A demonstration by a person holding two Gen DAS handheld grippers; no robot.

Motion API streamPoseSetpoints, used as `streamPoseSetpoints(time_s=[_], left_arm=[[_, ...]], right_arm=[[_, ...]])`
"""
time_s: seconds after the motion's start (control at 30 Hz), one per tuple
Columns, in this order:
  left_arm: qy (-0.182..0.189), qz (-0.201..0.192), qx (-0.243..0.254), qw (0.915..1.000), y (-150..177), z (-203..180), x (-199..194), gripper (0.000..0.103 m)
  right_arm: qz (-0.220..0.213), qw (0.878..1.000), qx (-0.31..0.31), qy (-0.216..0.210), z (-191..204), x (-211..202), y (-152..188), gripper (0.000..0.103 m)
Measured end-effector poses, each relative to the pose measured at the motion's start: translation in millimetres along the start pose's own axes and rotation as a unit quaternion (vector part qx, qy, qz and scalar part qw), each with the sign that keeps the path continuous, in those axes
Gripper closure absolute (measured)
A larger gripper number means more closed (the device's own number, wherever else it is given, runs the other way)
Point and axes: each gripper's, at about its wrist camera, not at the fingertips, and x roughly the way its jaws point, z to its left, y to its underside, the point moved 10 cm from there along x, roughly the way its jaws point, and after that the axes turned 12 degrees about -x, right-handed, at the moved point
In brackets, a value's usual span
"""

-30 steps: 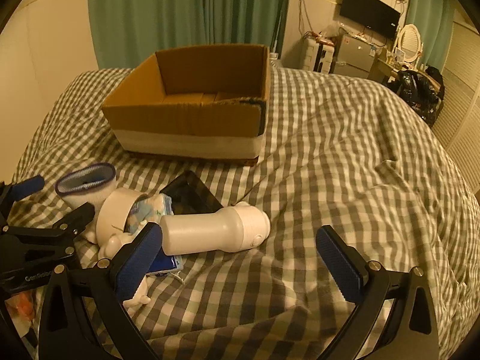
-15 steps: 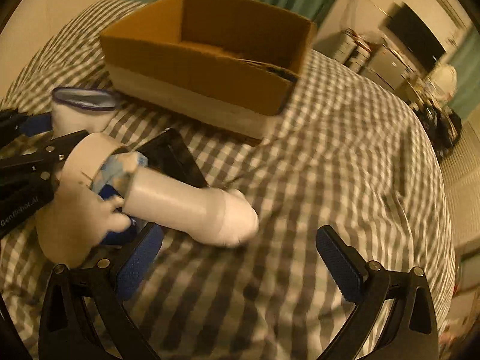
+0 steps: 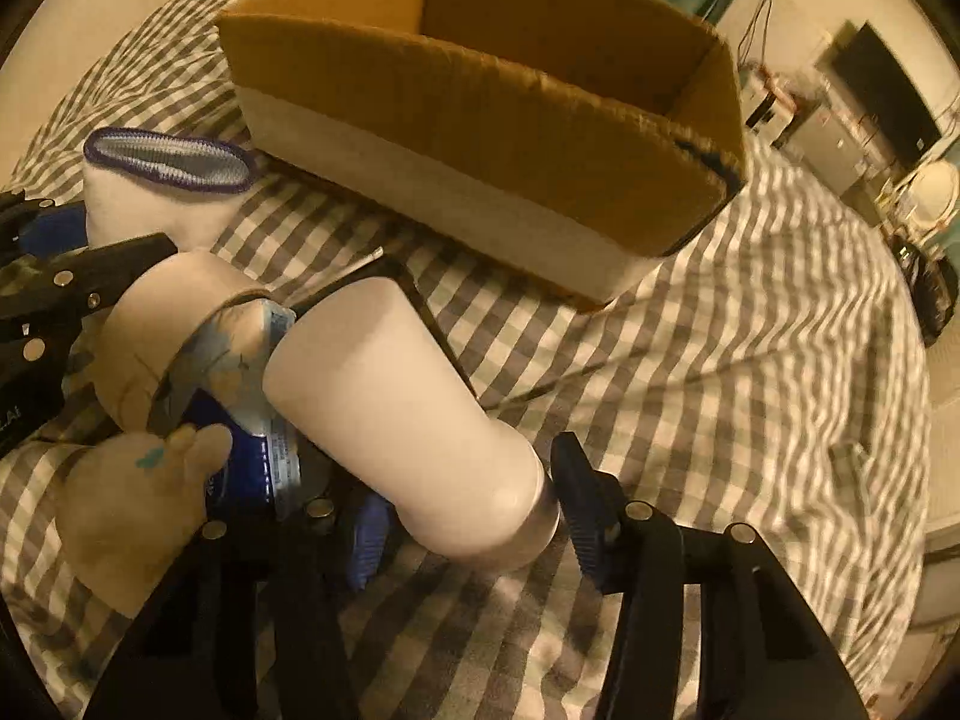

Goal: Organize objects
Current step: 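Grasp the white purple-rimmed cup with the left tool while the right tool grasps the white bottle, then carry the cup with the left tool while the right tool carries the bottle over the box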

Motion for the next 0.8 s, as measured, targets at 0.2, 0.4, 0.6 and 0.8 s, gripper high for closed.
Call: streamPoseSetpoints(time_s=[0.2, 0.4, 0.6, 0.8], left_arm=[[0.001, -0.011, -0.005, 0.9999, 0, 2, -22, 0.072], [0.003, -0.048, 0.002, 0.9989, -13, 0, -60, 0.072], [0.005, -0.089, 0.010, 0.9960, -30, -6, -104, 0.072], [0.025, -0.123, 0.018, 0.9919, -61, -22, -146, 0.072]], right_arm=[[-0.043, 0.999, 0.026, 0.015, -7, -27, -2, 0.054], [-0.073, 0.996, 0.032, 0.030, -9, -75, -6, 0.054], [-0.117, 0.991, 0.041, 0.044, -11, -128, -15, 0.054], [-0.155, 0.986, 0.037, 0.046, -18, -180, -30, 0.054]])
